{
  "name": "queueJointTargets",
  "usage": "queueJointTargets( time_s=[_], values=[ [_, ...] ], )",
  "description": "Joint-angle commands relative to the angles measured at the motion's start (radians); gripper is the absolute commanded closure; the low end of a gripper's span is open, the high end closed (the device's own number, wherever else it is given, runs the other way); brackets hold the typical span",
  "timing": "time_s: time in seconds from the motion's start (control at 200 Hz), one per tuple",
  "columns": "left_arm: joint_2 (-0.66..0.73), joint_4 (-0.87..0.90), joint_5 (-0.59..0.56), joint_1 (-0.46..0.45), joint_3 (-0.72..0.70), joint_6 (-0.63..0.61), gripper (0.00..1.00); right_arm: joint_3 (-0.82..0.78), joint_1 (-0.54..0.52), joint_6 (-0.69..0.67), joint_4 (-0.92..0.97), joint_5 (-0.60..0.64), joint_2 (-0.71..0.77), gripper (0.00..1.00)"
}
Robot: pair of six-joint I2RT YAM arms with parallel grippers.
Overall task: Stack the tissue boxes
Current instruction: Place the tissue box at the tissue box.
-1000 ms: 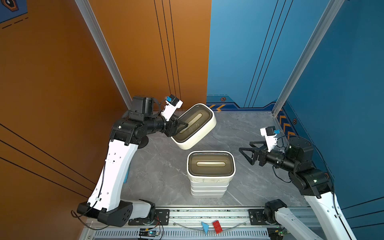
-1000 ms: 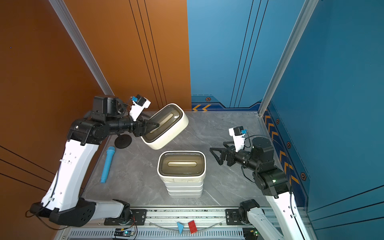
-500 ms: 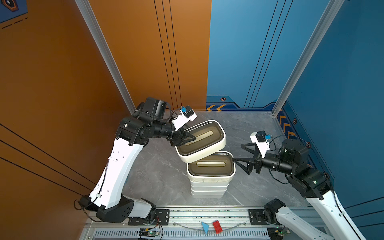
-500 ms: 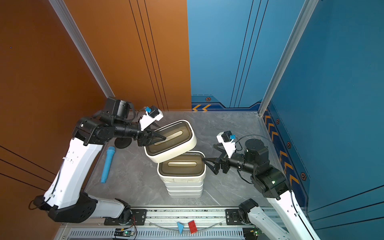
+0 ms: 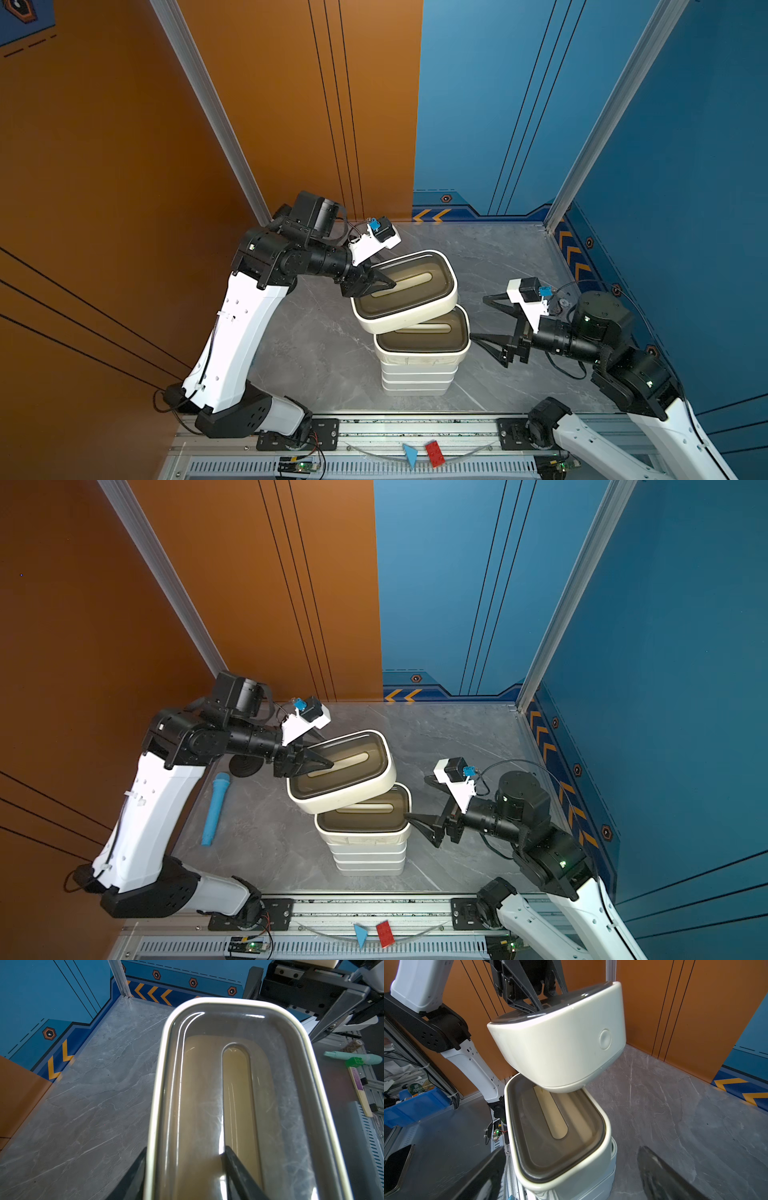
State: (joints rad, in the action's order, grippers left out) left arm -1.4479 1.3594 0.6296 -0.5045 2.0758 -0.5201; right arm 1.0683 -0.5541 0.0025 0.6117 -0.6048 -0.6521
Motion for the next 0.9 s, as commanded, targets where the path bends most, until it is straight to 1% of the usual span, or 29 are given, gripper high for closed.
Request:
queueJointTargets(
  time_s=[0.0,0.205,0.466,0.711,0.896],
  values=[
    [-0.009,0.033,0.043,-0.031,0.044,-0.024,0.60,0.043,-0.011,-0.023,0.052,-0.034,0.009,0.00],
    [-0.026,0.066,0.024,-0.080,0.083,-0.031,0.60,0.047,-0.024,-0.021,0.079,-0.055,0.040,0.00],
    [-0.066,0.112,-0.051,-0.152,0.134,-0.028,0.60,0.042,-0.031,-0.029,0.114,-0.055,0.075,0.00],
    [-0.112,0.147,-0.100,-0.201,0.208,-0.036,0.60,0.021,-0.033,-0.017,0.105,-0.071,0.097,0.00],
    [-0.134,0.155,-0.131,-0.236,0.231,-0.038,0.60,0.011,-0.035,-0.012,0.095,-0.088,0.098,0.00]
  ],
)
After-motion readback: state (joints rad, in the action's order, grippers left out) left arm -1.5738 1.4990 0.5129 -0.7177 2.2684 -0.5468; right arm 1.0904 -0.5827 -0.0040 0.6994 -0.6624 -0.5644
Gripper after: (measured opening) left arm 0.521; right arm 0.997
